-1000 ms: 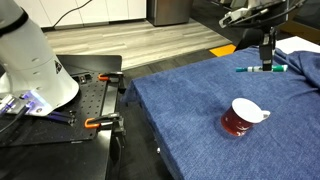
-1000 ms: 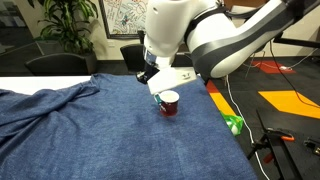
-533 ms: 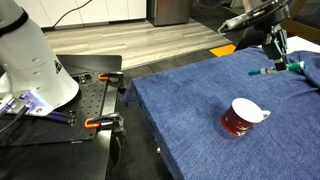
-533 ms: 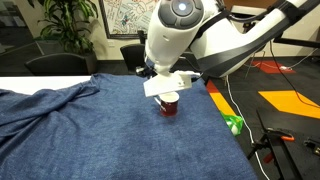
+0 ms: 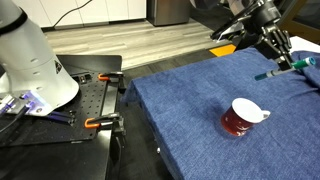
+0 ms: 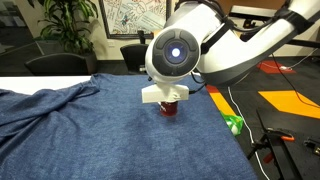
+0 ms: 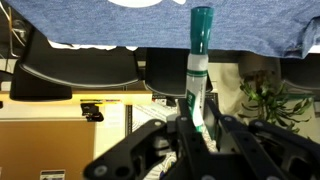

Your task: Place the green marker inside the red mug

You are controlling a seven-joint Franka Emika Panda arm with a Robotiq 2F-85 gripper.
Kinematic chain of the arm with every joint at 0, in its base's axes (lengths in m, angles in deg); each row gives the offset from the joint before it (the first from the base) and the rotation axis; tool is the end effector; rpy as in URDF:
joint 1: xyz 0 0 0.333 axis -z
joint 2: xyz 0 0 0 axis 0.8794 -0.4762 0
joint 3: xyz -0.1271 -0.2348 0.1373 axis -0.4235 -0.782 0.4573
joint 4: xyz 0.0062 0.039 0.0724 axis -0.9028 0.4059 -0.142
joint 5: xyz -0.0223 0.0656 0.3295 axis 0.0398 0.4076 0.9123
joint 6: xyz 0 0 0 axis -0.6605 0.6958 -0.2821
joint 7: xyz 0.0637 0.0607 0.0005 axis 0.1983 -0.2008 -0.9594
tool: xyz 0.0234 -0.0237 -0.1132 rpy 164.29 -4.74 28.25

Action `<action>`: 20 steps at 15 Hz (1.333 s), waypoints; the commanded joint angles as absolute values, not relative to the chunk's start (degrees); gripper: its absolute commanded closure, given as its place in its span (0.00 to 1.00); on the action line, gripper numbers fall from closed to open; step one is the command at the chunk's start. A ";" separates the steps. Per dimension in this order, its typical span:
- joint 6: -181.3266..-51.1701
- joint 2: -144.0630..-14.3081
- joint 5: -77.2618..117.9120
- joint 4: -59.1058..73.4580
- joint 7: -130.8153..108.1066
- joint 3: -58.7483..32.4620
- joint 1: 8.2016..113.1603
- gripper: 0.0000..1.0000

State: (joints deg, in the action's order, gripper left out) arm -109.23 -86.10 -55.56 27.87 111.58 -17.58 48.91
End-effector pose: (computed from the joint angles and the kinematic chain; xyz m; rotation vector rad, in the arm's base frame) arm 0.5726 0.0077 0.2925 1.9833 -1.2455 1.1457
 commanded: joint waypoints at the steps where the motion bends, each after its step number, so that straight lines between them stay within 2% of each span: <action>1: -100.13 -86.83 -56.42 27.83 116.38 -13.34 50.71 0.95; 12: -84.52 -89.64 -52.97 26.94 115.56 -8.60 53.09 0.95; 20: -81.01 -94.90 -52.24 24.81 115.78 -8.30 53.50 0.95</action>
State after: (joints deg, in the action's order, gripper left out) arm -84.16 -92.54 -53.05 27.21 116.14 -9.44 52.68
